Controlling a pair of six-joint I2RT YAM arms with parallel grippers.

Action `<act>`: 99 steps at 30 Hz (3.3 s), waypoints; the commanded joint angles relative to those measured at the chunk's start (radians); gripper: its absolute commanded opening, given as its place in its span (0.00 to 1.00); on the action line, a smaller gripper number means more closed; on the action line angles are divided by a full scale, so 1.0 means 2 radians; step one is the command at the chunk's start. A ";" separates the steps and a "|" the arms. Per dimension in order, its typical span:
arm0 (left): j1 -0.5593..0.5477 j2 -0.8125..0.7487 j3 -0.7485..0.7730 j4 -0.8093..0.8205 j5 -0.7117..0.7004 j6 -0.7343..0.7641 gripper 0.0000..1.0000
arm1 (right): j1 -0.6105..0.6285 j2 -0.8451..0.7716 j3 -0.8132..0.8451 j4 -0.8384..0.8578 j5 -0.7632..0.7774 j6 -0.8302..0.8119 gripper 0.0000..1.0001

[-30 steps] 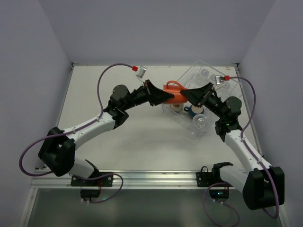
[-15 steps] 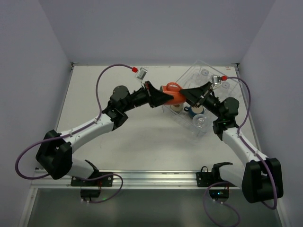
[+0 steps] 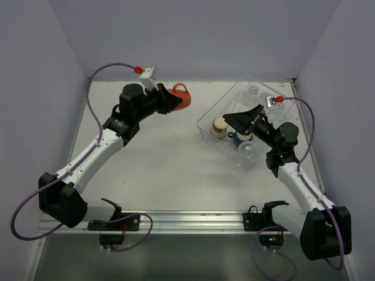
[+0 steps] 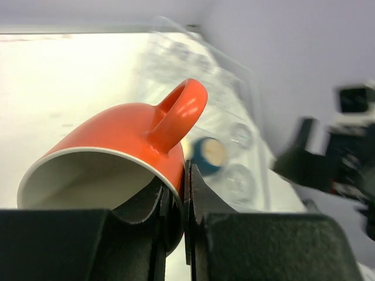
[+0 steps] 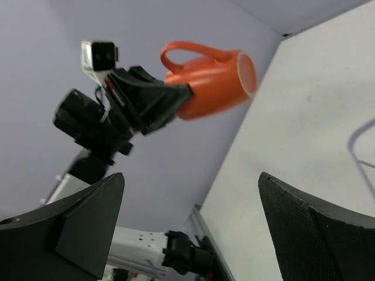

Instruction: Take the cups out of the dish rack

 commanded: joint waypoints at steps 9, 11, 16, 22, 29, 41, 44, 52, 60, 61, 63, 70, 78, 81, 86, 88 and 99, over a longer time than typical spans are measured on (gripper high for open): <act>0.118 0.157 0.214 -0.326 -0.207 0.151 0.00 | 0.029 -0.094 0.075 -0.376 0.143 -0.303 0.99; 0.130 0.176 0.223 -0.347 -0.232 0.157 0.00 | 0.045 -0.096 0.077 -0.399 0.154 -0.317 0.99; 0.157 0.224 0.232 -0.376 -0.240 0.167 0.00 | 0.069 -0.104 0.070 -0.416 0.185 -0.344 0.99; 0.191 0.259 0.235 -0.388 -0.236 0.179 0.00 | 0.080 -0.104 0.060 -0.420 0.196 -0.357 0.99; 0.209 0.295 0.251 -0.393 -0.265 0.192 0.00 | 0.085 -0.098 0.055 -0.417 0.200 -0.360 0.99; 0.228 0.323 0.252 -0.385 -0.257 0.190 0.22 | 0.088 -0.091 0.059 -0.426 0.221 -0.367 0.99; 0.228 0.315 0.238 -0.380 -0.271 0.190 0.43 | 0.088 -0.091 0.060 -0.428 0.223 -0.368 0.99; 0.228 0.267 0.241 -0.364 -0.276 0.180 1.00 | 0.088 -0.089 0.066 -0.439 0.245 -0.375 0.99; 0.216 0.130 0.234 -0.293 -0.181 0.147 1.00 | 0.089 -0.078 0.079 -0.462 0.296 -0.388 0.95; 0.211 0.115 0.216 -0.269 -0.156 0.144 1.00 | 0.089 -0.075 0.082 -0.466 0.300 -0.388 0.93; 0.187 0.070 0.193 -0.245 -0.122 0.135 1.00 | 0.089 -0.062 0.090 -0.472 0.314 -0.392 0.92; 0.099 -0.041 0.042 -0.119 0.068 0.098 1.00 | 0.108 0.023 0.155 -0.510 0.362 -0.428 0.86; 0.094 -0.159 -0.118 -0.079 0.114 0.115 1.00 | 0.138 0.164 0.263 -0.553 0.430 -0.470 0.87; 0.094 -0.174 -0.144 -0.070 0.112 0.119 1.00 | 0.143 0.197 0.298 -0.569 0.433 -0.480 0.91; 0.094 -0.172 -0.160 -0.056 0.114 0.128 1.00 | 0.145 0.263 0.333 -0.580 0.442 -0.487 0.99; 0.094 -0.167 -0.160 -0.056 0.112 0.133 1.00 | 0.145 0.277 0.340 -0.581 0.436 -0.489 0.99; 0.094 -0.155 -0.163 -0.052 0.109 0.127 1.00 | 0.148 0.342 0.374 -0.562 0.456 -0.503 0.91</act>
